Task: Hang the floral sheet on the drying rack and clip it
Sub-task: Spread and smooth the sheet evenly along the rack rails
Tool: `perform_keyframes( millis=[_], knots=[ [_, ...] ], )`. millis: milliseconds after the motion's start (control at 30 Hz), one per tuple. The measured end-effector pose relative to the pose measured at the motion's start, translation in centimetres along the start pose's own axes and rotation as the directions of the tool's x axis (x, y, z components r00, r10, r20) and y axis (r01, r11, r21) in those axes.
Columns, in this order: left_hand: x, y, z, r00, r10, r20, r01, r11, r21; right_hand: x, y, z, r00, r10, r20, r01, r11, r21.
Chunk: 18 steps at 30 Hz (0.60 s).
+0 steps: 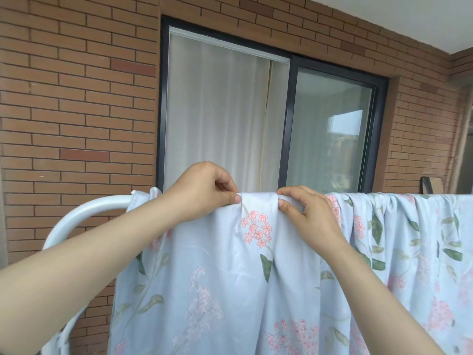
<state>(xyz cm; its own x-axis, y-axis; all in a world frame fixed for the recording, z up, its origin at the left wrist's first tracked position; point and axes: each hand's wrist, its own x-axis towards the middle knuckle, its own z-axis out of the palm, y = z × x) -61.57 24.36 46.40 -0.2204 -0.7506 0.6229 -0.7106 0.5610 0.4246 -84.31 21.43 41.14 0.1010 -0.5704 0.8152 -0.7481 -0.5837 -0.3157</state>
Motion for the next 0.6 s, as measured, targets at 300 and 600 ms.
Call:
perform_keyframes(
  millis=[300,600],
  knots=[
    [-1.3,-1.2,-1.2,0.942,0.131,-0.309,-0.078,0.981,0.178,-0.2,0.4,-0.2,1.0,0.009,-0.012,-0.009,0.999,0.046],
    [-2.1,-0.7,-3.8,0.989,0.127,-0.071,-0.099,0.947,0.305,-0.1,0.3,0.3,1.0,-0.003,-0.028,0.005,0.999,0.053]
  ],
)
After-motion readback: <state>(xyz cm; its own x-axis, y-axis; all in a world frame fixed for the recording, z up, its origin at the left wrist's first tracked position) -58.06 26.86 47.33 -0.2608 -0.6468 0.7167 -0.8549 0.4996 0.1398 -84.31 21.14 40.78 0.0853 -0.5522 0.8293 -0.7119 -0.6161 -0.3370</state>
